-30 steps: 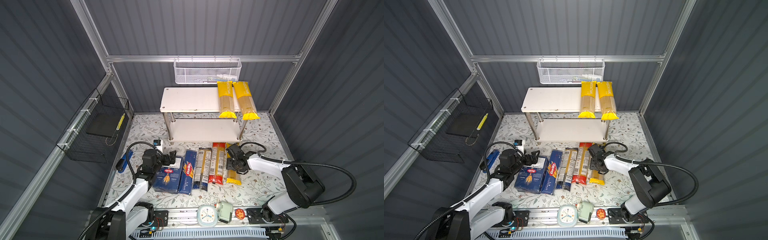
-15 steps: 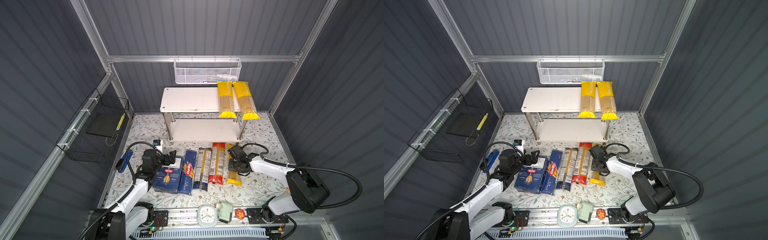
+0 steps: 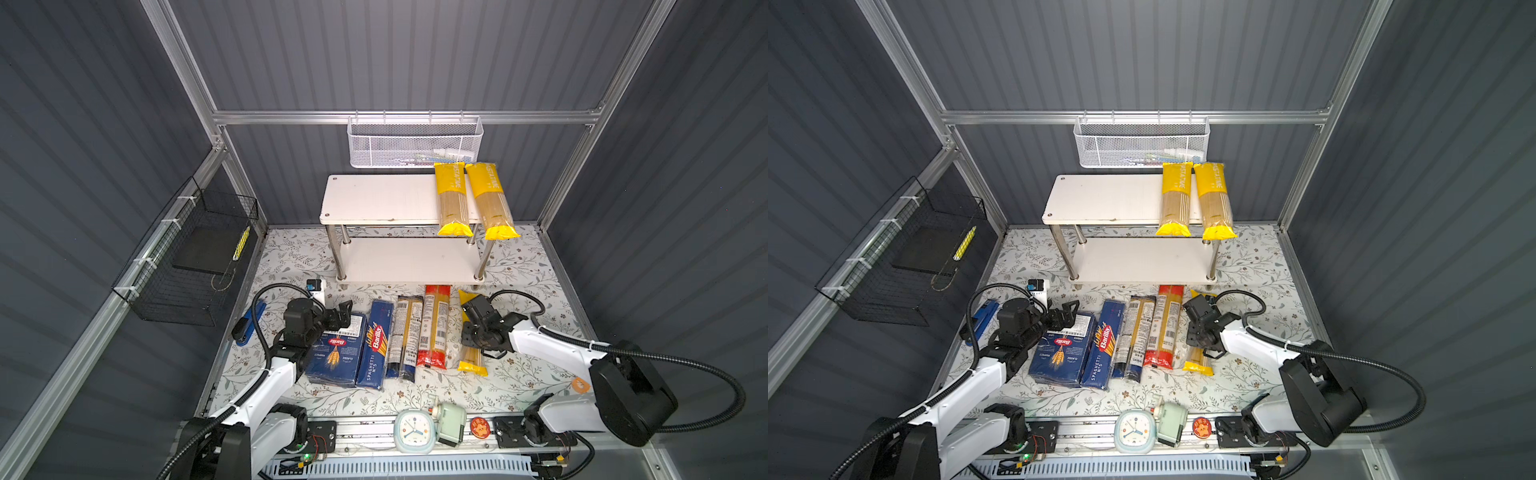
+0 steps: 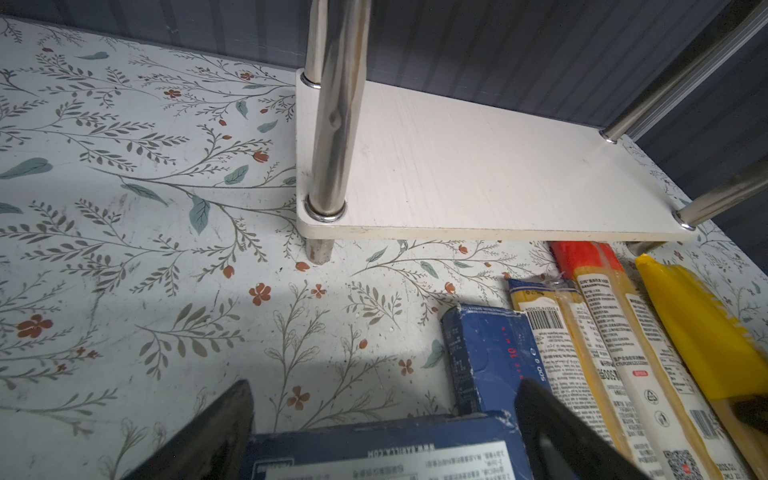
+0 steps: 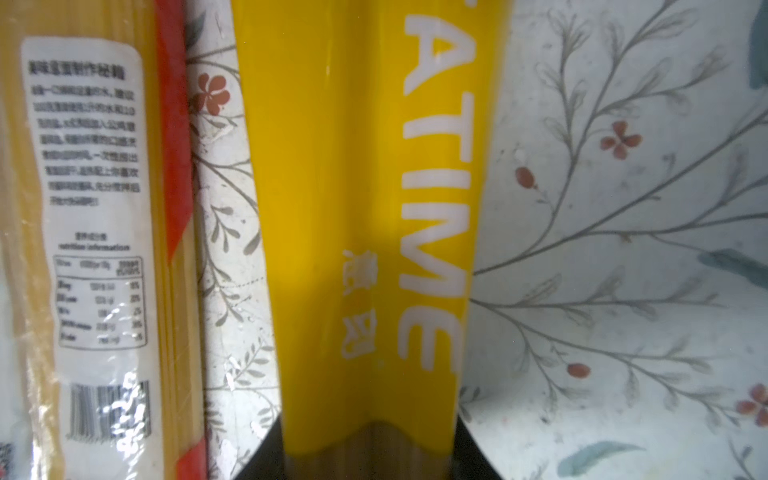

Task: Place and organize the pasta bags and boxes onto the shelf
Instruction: 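Lift the yellow bag upright with the right gripper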

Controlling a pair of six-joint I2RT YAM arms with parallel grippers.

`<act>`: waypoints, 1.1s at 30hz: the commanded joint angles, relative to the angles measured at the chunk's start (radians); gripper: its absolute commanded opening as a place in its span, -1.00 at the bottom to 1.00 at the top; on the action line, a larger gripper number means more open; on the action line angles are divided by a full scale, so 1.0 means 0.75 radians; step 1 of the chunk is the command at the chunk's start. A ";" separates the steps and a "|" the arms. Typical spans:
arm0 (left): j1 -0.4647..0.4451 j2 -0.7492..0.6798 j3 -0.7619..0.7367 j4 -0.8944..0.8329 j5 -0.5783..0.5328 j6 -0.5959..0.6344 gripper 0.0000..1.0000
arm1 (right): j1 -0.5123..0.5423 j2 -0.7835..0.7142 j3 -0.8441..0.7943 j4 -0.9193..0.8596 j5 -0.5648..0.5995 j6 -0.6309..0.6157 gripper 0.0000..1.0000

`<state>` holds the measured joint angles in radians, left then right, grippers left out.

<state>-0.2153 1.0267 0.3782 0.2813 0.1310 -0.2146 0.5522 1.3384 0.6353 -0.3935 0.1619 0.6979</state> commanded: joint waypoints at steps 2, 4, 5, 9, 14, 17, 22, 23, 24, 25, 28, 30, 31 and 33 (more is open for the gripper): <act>-0.005 -0.017 0.015 -0.013 0.009 -0.007 0.99 | -0.002 -0.119 -0.016 0.115 -0.078 -0.013 -0.32; -0.005 -0.018 0.015 -0.015 0.009 -0.007 0.99 | 0.000 -0.159 -0.018 0.131 -0.107 -0.010 -0.36; -0.005 -0.020 0.016 -0.015 0.008 -0.006 0.99 | -0.002 -0.175 -0.015 0.131 -0.113 -0.010 -0.37; -0.005 -0.024 0.013 -0.015 0.005 -0.007 0.99 | -0.001 -0.234 0.004 0.117 -0.137 -0.014 -0.41; -0.005 -0.020 0.018 -0.015 0.007 -0.005 0.98 | 0.010 -0.320 0.042 0.105 -0.192 0.024 -0.41; -0.005 -0.015 0.018 -0.013 0.009 -0.006 0.99 | 0.061 -0.366 0.080 0.141 -0.205 0.033 -0.43; -0.005 -0.025 0.017 -0.019 0.009 -0.006 0.99 | 0.138 -0.392 0.185 0.126 -0.201 0.014 -0.46; -0.005 -0.029 0.015 -0.019 0.008 -0.006 0.99 | 0.151 -0.395 0.198 0.125 -0.200 0.009 -0.45; -0.005 -0.033 0.013 -0.018 0.006 -0.006 0.99 | 0.167 -0.399 0.211 0.126 -0.195 0.004 -0.46; -0.005 -0.036 0.012 -0.019 0.005 -0.006 0.99 | 0.180 -0.402 0.225 0.130 -0.194 0.001 -0.46; -0.005 -0.034 0.015 -0.019 0.005 -0.006 0.99 | 0.223 -0.403 0.269 0.129 -0.195 -0.017 -0.47; -0.005 -0.031 0.014 -0.019 0.007 -0.006 0.98 | 0.249 -0.403 0.304 0.118 -0.190 -0.032 -0.47; -0.005 -0.031 0.015 -0.019 0.007 -0.006 0.99 | 0.266 -0.404 0.322 0.116 -0.192 -0.051 -0.47; -0.005 -0.032 0.015 -0.019 0.008 -0.007 0.99 | 0.298 -0.397 0.365 0.106 -0.191 -0.080 -0.47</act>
<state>-0.2153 1.0161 0.3782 0.2760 0.1314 -0.2150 0.7486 1.0645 0.8215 -0.3927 0.0097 0.6868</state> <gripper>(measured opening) 0.993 0.328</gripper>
